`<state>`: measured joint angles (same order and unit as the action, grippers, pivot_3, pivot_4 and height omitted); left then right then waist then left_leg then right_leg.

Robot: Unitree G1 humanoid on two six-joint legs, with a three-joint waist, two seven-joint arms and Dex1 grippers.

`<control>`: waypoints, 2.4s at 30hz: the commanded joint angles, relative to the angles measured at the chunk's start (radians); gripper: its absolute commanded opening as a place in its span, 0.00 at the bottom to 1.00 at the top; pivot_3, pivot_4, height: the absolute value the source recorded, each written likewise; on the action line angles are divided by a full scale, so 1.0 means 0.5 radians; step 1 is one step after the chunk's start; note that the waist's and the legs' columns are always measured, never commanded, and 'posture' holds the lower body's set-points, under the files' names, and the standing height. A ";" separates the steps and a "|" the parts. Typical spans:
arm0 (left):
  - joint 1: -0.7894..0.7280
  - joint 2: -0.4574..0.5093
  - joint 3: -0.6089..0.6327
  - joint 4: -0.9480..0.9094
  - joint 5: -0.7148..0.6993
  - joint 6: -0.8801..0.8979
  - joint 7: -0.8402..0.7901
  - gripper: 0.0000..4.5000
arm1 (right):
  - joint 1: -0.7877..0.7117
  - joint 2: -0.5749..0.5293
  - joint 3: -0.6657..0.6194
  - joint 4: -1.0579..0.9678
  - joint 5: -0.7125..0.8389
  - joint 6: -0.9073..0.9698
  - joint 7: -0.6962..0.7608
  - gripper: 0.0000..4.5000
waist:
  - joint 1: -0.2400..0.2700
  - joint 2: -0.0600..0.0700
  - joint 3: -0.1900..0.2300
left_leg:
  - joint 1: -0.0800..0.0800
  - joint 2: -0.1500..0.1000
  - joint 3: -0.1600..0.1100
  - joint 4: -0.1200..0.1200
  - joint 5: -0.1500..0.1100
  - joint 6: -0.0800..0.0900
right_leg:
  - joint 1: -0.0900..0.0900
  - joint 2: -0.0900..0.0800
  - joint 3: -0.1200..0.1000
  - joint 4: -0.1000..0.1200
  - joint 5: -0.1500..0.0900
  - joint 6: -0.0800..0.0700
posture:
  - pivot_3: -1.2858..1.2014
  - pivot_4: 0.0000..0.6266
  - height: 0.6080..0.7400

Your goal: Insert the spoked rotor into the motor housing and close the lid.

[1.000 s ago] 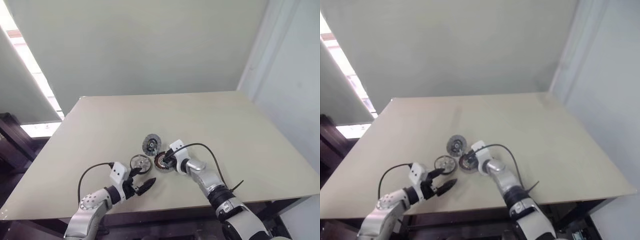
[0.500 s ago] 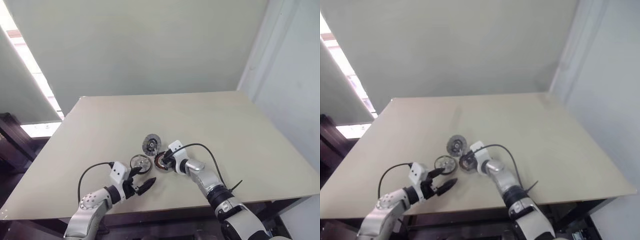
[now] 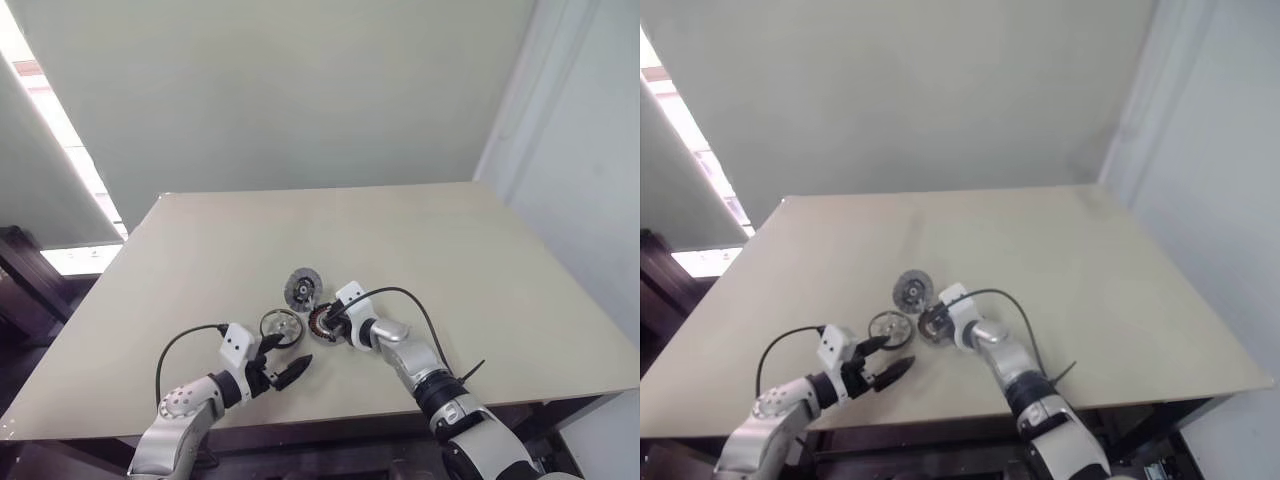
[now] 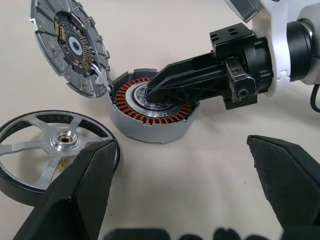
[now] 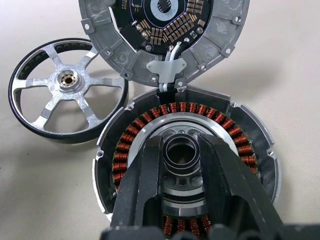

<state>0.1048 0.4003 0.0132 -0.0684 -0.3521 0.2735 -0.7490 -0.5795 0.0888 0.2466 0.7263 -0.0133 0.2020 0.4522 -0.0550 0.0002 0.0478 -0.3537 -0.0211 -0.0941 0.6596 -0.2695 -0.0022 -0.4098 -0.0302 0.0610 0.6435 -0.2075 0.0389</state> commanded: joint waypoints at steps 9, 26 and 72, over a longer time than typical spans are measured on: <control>-0.053 0.020 0.010 -0.062 -0.009 -0.007 -0.006 1.00 | -0.008 -0.015 0.011 -0.101 -0.029 0.058 0.029 0.16 | 0.000 0.000 0.000 | 0.000 0.000 0.000 0.000 0.000 0.000 | 0.000 0.000 0.000 0.000 0.000 0.000 | 0.52 0.00 1.00; -0.054 0.015 0.009 -0.055 -0.004 -0.020 -0.006 1.00 | -0.012 0.003 -0.007 -0.093 -0.023 0.064 -0.002 0.16 | 0.000 0.000 0.000 | -0.001 0.000 0.000 0.000 0.000 0.000 | 0.000 0.000 0.000 0.000 0.000 0.000 | 0.52 0.00 1.00; -0.037 0.022 0.025 -0.060 -0.026 0.021 0.002 0.91 | 0.061 -0.003 0.016 -0.240 -0.050 0.061 -0.020 0.00 | 0.001 0.001 0.000 | 0.001 0.000 0.000 -0.002 0.000 0.000 | 0.000 0.000 0.000 0.000 0.000 0.000 | 0.52 0.00 1.00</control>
<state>0.0950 0.4024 0.0125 -0.0654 -0.3515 0.2771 -0.7488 -0.5387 0.0899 0.2704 0.6572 -0.0544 0.2337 0.4365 -0.0547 0.0005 0.0478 -0.3534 -0.0210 -0.0941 0.6588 -0.2694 -0.0023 -0.4100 -0.0303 0.0610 0.6434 -0.2077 0.0387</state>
